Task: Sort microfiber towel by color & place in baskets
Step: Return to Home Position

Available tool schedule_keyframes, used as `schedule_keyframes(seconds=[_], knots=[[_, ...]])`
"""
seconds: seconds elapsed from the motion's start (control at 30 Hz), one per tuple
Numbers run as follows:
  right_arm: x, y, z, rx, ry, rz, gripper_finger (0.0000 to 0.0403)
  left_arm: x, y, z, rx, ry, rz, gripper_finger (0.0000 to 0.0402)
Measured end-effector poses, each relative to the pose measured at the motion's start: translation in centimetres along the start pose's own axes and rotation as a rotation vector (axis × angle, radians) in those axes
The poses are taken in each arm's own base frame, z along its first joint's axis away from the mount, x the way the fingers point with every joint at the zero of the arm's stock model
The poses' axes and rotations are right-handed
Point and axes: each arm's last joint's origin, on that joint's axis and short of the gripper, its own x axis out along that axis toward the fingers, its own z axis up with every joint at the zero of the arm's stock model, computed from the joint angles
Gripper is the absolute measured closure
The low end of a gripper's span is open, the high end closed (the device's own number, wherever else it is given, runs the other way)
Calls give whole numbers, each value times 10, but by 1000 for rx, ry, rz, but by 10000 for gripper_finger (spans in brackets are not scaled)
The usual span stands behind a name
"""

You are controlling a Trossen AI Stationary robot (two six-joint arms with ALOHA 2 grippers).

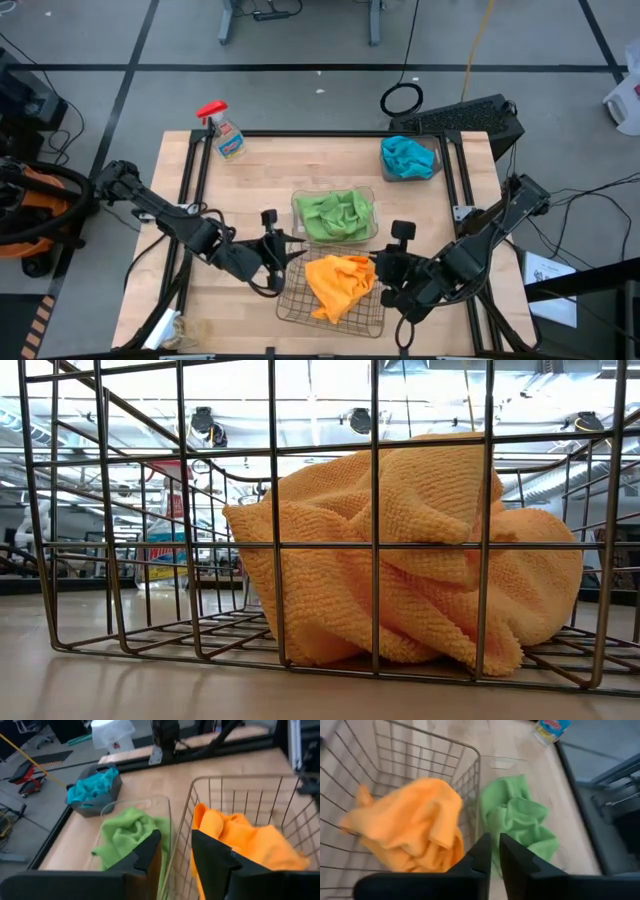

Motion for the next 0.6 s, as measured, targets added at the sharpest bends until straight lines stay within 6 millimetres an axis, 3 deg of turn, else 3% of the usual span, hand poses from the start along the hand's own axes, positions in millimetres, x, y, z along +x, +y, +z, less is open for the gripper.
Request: schedule_keyframes(seconds=[0.13,0.27,0.6], knots=[[5,-5,-15,-31,-3,-41,398,3,-6,-8,-7,-41,-41,338],[5,-12,-25,-26,-31,-24,399,6,-10,-15,-20,-59,-73,392],[2,-34,-56,-3,-169,57,402,6,-12,-17,-1,-72,-78,389]])
